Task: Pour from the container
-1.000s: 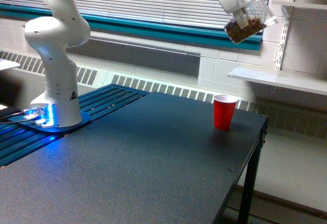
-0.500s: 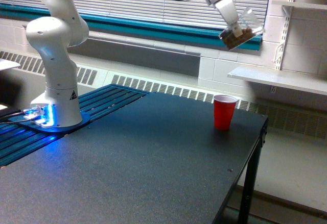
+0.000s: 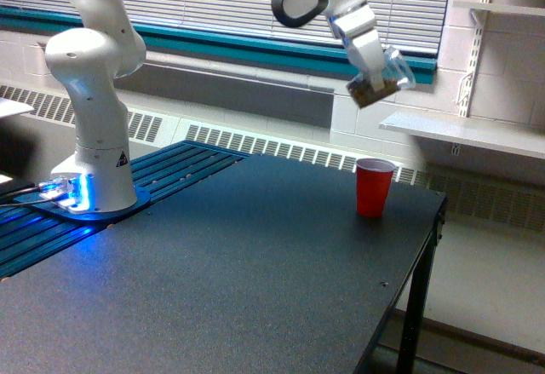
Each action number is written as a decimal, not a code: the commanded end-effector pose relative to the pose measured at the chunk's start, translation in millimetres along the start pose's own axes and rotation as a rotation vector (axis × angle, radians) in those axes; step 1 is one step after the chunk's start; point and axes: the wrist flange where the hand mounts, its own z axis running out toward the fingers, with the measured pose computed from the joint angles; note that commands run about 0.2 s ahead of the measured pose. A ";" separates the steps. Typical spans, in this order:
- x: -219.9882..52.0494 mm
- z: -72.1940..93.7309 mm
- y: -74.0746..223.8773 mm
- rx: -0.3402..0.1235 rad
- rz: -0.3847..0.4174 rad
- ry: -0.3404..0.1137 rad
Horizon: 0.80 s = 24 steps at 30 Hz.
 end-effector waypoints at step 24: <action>-57.1 69.5 2.3 -0.142 -0.205 -0.153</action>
